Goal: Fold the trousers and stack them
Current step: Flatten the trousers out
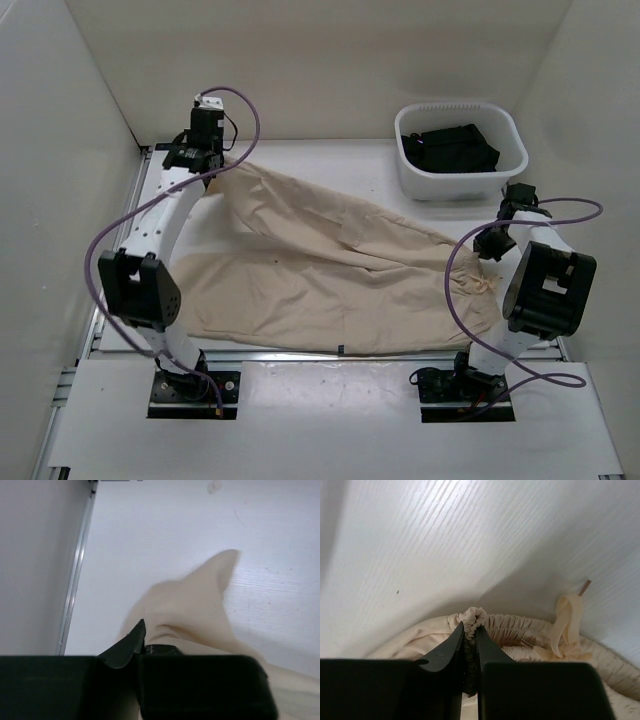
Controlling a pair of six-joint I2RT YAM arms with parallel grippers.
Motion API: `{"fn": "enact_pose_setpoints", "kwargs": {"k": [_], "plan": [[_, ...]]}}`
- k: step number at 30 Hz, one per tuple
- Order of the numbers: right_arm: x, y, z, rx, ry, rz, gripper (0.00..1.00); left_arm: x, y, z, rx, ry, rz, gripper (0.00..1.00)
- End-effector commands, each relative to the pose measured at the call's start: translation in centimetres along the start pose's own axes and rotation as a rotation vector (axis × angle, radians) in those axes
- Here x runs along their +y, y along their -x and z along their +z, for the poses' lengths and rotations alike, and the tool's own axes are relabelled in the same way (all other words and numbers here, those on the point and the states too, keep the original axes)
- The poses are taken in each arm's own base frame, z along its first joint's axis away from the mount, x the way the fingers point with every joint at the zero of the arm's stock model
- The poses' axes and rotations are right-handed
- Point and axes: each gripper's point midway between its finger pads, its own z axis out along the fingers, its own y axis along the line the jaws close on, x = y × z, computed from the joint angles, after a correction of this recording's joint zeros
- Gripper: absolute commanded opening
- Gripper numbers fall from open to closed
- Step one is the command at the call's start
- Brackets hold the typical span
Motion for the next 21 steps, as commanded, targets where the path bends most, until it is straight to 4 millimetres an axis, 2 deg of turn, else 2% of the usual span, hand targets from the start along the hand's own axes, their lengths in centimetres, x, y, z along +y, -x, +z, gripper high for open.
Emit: {"fn": "enact_pose_setpoints", "kwargs": {"k": [1,2,3,4,5,6,7,9,11,13,14,15,17,18,19,20,21], "plan": [[-0.5,-0.6,-1.1,-0.006,0.018,-0.060,0.00,1.4,1.3,-4.3,-0.098,0.044,-0.027,0.14],[-0.3,-0.5,-1.4,-0.009,0.031,-0.060,0.00,0.2,0.3,-5.4,-0.098,-0.009,-0.006,0.14],[-0.2,-0.4,-1.4,-0.017,0.037,-0.060,0.00,-0.8,-4.2,-4.4,-0.009,-0.018,0.057,0.14],[-0.2,-0.4,-1.4,-0.017,0.037,-0.060,0.00,-1.4,-6.6,-4.3,0.032,-0.027,0.091,0.19],[-0.2,-0.4,-1.4,-0.017,0.037,-0.060,0.00,-2.0,-9.0,-4.3,0.076,-0.027,0.136,0.29],[0.1,-0.3,-1.7,-0.012,0.044,-0.060,0.00,-2.0,-13.3,-3.6,0.172,-0.023,0.194,0.44],[0.1,-0.3,-1.7,-0.012,0.044,-0.060,0.00,-1.8,-15.0,-3.7,0.217,-0.020,0.221,0.51],[0.2,-0.1,-1.9,-0.013,0.045,-0.060,0.00,-1.3,-18.4,-4.2,0.350,-0.059,0.262,0.73],[0.5,0.3,-2.3,-0.029,0.056,-0.060,0.00,-0.5,-19.4,-4.4,0.423,-0.077,0.252,0.94],[0.4,0.6,-3.0,-0.042,0.052,-0.059,0.00,2.0,-19.2,-3.7,0.461,-0.037,0.187,1.00],[0.6,0.9,-3.2,-0.050,0.057,-0.068,0.00,3.1,-19.2,-3.2,0.472,-0.016,0.160,1.00],[0.5,0.8,-3.5,-0.051,0.058,-0.068,0.00,5.3,-18.6,-2.4,0.478,0.019,0.089,1.00],[0.9,1.6,-4.2,-0.080,0.066,-0.077,0.00,7.5,-17.9,-1.4,0.491,0.034,0.010,1.00],[0.8,1.6,-4.5,-0.081,0.066,-0.086,0.00,8.9,-18.4,-0.3,0.527,0.006,-0.074,1.00],[0.8,1.6,-4.5,-0.081,0.066,-0.086,0.00,10.0,-16.1,0.3,0.484,-0.016,-0.136,1.00],[0.7,1.9,-4.7,-0.089,0.059,-0.094,0.00,10.5,-16.0,0.6,0.501,-0.052,-0.180,1.00],[1.0,2.2,-5.2,-0.104,0.069,-0.094,0.00,11.0,-15.2,1.8,0.498,-0.125,-0.257,1.00]]}}
